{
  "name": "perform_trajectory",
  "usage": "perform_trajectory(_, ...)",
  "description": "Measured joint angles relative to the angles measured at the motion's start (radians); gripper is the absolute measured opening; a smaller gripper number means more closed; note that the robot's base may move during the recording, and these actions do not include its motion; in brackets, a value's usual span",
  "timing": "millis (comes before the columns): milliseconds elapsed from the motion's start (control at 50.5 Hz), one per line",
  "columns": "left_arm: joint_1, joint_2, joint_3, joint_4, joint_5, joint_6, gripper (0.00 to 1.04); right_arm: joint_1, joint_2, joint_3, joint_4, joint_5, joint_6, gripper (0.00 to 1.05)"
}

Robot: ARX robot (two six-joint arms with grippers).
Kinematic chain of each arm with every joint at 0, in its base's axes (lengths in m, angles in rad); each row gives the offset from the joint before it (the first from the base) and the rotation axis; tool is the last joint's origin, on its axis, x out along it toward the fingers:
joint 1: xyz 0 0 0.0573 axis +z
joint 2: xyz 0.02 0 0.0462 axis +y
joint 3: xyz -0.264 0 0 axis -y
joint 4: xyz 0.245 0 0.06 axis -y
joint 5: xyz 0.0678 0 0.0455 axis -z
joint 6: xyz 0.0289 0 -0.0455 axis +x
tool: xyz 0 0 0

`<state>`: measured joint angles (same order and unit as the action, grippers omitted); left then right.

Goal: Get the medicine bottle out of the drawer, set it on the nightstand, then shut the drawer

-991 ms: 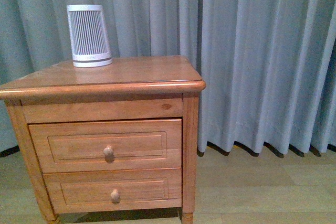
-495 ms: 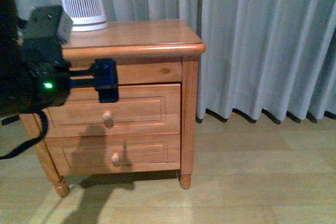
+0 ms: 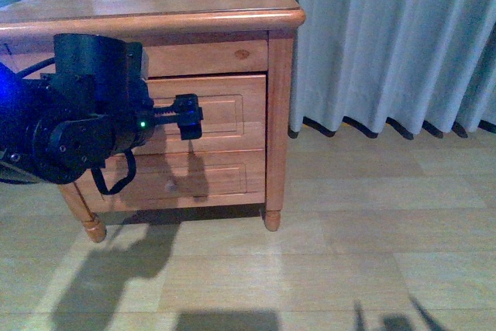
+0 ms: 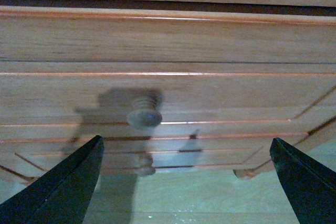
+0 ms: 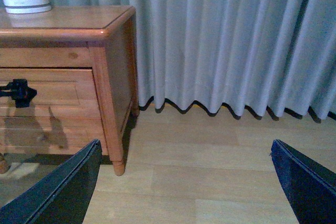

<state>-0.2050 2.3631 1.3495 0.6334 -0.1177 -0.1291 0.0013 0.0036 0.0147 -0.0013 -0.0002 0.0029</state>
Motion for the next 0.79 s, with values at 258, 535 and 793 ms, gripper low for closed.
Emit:
perform_trajectory(258,0.028,0.077,0.096,-0.014,-0.018,-0.007,0.98,0.000,0.000,0.000,0.000,0.000,0.000,0.98)
perform_trajectory(535,0.014,0.123,0.109,-0.013,-0.039,-0.019,0.98,0.000,0.000,0.000,0.000,0.000,0.000,0.98)
perform_trajectory(793,0.000,0.148,0.142,-0.013,-0.056,-0.025,0.93,0.000,0.000,0.000,0.000,0.000,0.000,0.98)
